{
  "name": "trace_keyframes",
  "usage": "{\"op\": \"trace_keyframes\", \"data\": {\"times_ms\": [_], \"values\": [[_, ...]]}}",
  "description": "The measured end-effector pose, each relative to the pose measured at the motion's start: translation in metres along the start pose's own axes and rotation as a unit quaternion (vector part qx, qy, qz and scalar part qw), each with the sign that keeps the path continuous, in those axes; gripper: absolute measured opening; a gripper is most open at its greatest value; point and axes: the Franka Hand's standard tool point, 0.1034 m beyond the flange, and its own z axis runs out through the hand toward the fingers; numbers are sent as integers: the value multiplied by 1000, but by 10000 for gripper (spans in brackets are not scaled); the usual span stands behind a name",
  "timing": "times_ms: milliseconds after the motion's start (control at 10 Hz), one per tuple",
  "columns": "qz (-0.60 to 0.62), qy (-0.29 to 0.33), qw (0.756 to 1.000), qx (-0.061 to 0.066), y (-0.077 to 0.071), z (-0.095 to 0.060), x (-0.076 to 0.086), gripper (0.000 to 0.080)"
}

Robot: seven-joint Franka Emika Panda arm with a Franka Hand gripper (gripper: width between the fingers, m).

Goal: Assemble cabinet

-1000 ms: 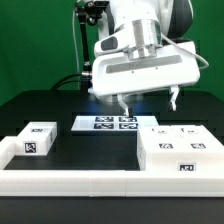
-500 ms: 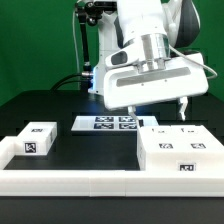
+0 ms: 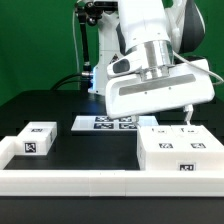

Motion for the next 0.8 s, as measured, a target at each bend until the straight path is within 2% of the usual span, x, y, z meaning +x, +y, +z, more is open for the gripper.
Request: {"op": "trace_keyframes", "data": {"times_ms": [400, 500, 600, 700, 800], "values": [[-7, -3, 1000, 2, -1, 4, -2, 649], [-7, -3, 1000, 2, -1, 4, -2, 536], [-7, -3, 1000, 2, -1, 4, -2, 536], [-7, -3, 1000, 2, -1, 4, -2, 323], [-7, -3, 1000, 2, -1, 4, -2, 207]]}}
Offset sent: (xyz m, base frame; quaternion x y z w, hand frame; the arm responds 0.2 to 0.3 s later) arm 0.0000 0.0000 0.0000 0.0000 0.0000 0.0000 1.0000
